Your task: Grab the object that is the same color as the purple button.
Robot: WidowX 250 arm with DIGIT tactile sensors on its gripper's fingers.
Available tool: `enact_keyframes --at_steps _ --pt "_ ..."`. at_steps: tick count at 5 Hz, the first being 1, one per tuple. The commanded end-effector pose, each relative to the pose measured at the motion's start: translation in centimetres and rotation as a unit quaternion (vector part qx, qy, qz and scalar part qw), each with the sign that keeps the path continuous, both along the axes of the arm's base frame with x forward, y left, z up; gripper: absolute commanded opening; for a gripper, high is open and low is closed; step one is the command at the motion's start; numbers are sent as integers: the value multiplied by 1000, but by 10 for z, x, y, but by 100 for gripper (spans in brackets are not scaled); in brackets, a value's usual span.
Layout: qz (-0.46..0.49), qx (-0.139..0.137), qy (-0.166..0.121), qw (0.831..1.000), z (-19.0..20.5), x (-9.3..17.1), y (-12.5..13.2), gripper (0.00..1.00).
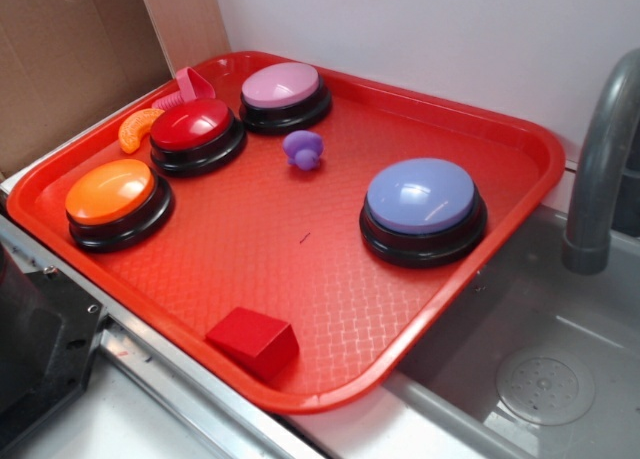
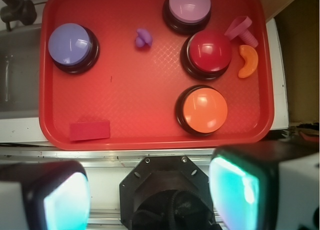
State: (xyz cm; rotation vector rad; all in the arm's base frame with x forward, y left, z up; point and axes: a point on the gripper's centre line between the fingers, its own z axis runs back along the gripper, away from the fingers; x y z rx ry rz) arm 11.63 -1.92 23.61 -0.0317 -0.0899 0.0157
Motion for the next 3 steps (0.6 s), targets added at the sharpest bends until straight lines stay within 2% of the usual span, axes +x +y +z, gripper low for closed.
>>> enact_keyframes --at_steps 1,3 --pt "0 0 0 1000 0 0 0 100" --pt "128 -13 -14 992 -35 70 -11 100"
